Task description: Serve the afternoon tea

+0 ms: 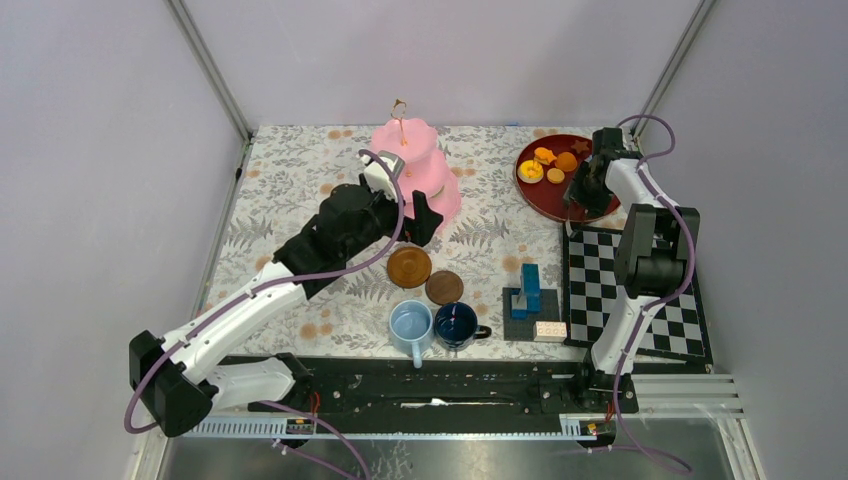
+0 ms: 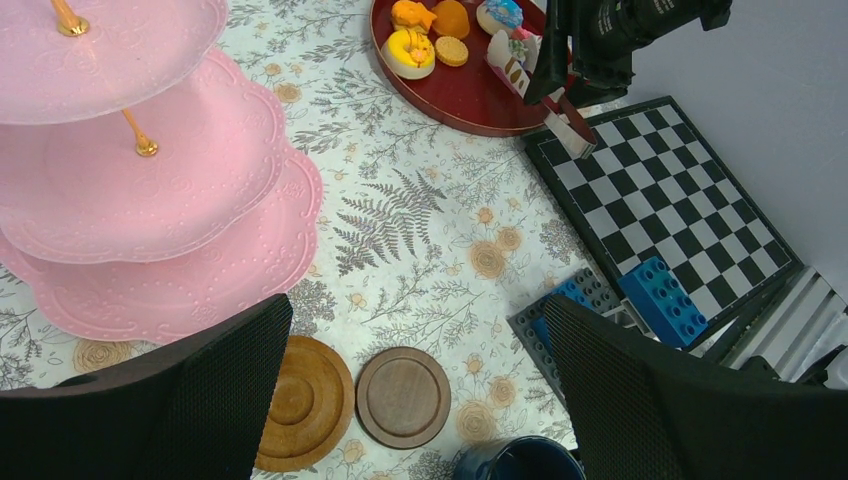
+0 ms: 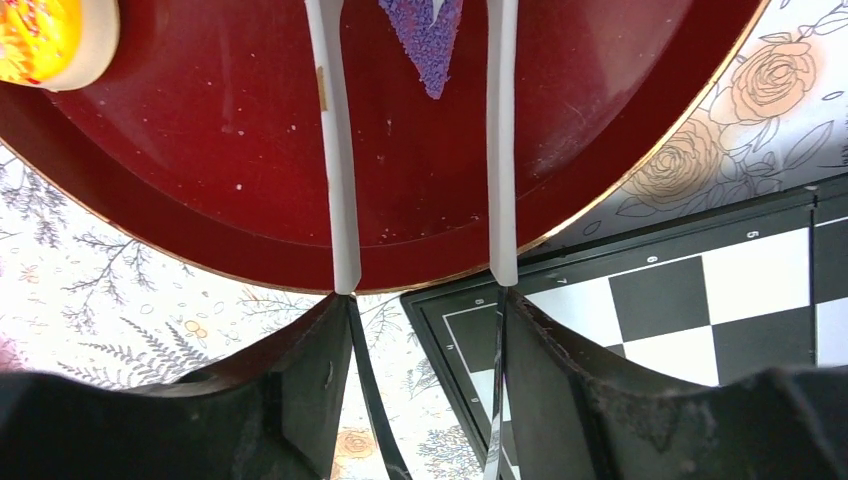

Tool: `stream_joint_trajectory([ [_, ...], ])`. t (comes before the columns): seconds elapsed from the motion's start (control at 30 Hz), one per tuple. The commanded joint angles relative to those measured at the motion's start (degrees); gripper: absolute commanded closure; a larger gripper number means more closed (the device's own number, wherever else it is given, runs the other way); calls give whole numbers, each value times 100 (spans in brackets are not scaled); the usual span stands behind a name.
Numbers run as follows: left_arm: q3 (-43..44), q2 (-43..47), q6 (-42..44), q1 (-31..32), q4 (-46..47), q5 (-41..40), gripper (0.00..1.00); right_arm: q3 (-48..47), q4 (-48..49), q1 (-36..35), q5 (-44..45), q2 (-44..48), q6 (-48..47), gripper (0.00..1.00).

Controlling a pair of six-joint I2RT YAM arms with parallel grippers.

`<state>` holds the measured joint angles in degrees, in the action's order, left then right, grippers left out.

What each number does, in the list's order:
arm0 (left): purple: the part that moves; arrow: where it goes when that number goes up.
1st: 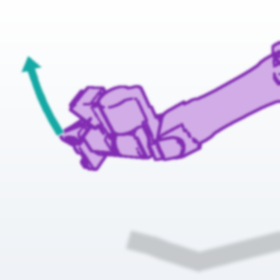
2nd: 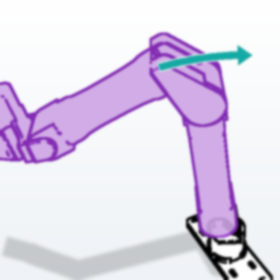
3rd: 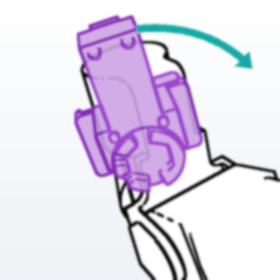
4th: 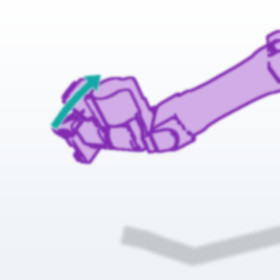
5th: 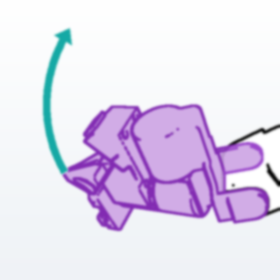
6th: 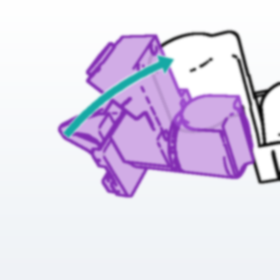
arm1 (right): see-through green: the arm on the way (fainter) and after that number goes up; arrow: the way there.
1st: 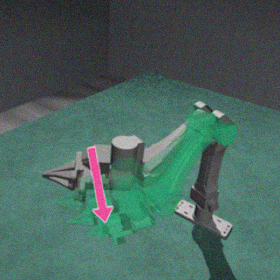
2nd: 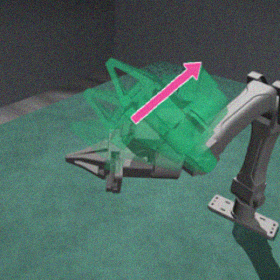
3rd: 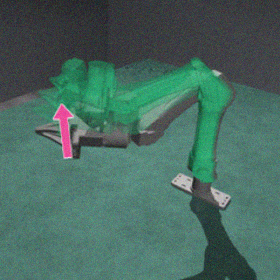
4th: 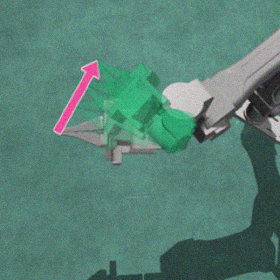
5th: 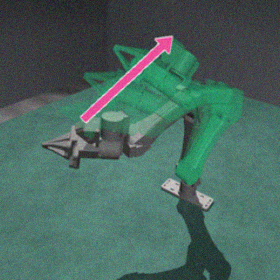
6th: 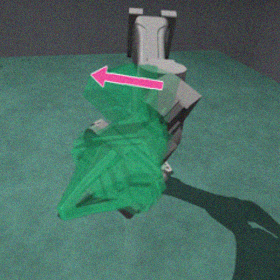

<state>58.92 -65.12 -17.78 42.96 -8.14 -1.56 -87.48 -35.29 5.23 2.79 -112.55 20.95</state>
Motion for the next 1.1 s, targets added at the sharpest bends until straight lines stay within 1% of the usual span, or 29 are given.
stream_joint_trajectory([
  [0.0,250,163,64,-77,123,-63,1,-128,-161,-49,259,40,-206,46],
  [0.13,234,149,5,-139,154,77,1,-120,-199,-49,420,69,-365,48],
  [0.27,226,184,3,-155,165,71,1,-95,-207,-49,367,117,-462,58],
  [0.47,231,175,-14,-194,169,101,1,48,-80,-49,162,407,-702,67],
  [0.63,222,169,-15,-207,177,104,1,128,31,-49,22,669,-872,69],
  [0.73,223,167,-24,-230,179,112,1,266,258,-93,-383,901,-1002,70],
  [0.9,213,141,-49,-270,192,130,1,364,407,-329,-572,1239,-1135,72],
  [1.03,206,131,-63,-307,213,130,1,277,405,-492,-1020,1436,-1153,72],
  [1.07,203,125,-71,-328,215,130,1,227,403,-705,-1156,1478,-1129,72],
])
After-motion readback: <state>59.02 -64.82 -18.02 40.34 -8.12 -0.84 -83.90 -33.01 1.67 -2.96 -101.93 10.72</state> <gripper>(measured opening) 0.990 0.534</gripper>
